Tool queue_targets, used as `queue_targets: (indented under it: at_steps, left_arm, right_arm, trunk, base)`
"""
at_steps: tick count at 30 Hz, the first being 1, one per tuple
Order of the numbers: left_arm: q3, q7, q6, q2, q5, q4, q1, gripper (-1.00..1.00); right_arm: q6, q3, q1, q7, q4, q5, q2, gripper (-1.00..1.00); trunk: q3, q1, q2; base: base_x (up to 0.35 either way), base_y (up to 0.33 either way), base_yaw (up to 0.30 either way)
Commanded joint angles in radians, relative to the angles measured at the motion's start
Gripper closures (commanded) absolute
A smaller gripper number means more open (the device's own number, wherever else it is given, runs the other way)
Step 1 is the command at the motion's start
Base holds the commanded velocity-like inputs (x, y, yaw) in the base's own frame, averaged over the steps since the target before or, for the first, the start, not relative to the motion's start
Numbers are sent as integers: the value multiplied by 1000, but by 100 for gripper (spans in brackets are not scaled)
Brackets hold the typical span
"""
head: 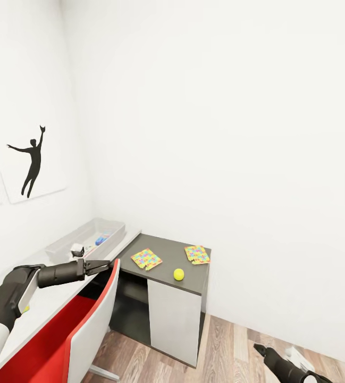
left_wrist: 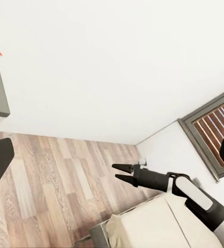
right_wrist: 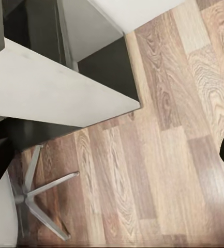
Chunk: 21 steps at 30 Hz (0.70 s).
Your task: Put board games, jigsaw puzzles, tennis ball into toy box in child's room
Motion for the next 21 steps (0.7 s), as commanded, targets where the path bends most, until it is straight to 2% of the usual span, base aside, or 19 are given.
queue_targets:
  at_steps: [1, 14, 21]
  left_arm:
    - [0, -1, 10, 0, 2, 0, 0, -100]
    - [0, 2, -3, -3, 2, 0, 0, -100]
    - [-1, 0, -14, -2, 2, 0, 0, -100]
  right_arm:
    - [4, -3, -1, 4, 7, 1, 0, -100]
    - [-15, -4, -1, 4, 38, 5, -2, -100]
    - [-63, -1, -1, 4, 75, 7, -2, -100]
  trunk:
    - [0, 0, -1]
    - [0, 0, -1]
    - [0, 0, -1]
  base:
    - [0, 0, 0]
    - [0, -8, 0]
    - [0, -185, 0]
